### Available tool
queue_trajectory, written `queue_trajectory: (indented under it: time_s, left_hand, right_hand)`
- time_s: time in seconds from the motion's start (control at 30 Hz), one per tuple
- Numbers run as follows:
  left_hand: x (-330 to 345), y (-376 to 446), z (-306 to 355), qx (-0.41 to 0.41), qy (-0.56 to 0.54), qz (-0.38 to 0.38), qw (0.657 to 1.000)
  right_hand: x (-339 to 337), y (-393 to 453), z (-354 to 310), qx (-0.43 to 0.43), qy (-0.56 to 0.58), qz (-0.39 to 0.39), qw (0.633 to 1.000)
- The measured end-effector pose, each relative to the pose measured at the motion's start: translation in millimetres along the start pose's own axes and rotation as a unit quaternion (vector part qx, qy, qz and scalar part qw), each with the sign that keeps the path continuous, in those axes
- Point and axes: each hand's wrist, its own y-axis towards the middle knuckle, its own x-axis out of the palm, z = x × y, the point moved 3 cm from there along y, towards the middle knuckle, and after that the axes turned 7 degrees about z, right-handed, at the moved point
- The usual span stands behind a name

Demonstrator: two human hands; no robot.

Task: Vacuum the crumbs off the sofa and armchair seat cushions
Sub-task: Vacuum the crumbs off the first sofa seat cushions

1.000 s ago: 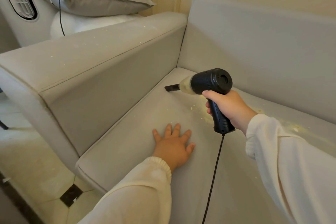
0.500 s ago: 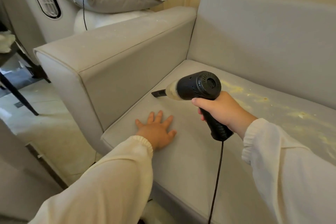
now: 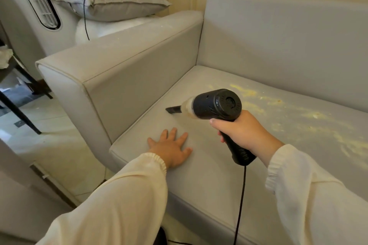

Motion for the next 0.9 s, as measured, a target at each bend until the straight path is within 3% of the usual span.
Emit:
queue_trajectory:
  time_s: [0.2,0.57,0.77,0.9]
  left_hand:
    - [3.7,8.7,9.9,0.014,0.001,0.024,1.0]
    - [5.6,38.9,21.6,0.043,0.01,0.042,0.998]
    - [5.3,56.7,49.5,0.085,-0.001,0.069,0.994]
    - [6.5,65.6,71.4,0.108,-0.018,0.057,0.992]
  right_hand:
    - [-0.6,29.9,5.5,0.001,-0.001,0.053,0.999]
    - [-3.1,45.9,12.5,-0.011,-0.015,0.058,0.998]
    - [-57.2,35.6,33.6,0.055,0.094,0.19,0.976]
    - [-84.1,39.9,50.4,0.094,0.133,0.237,0.958]
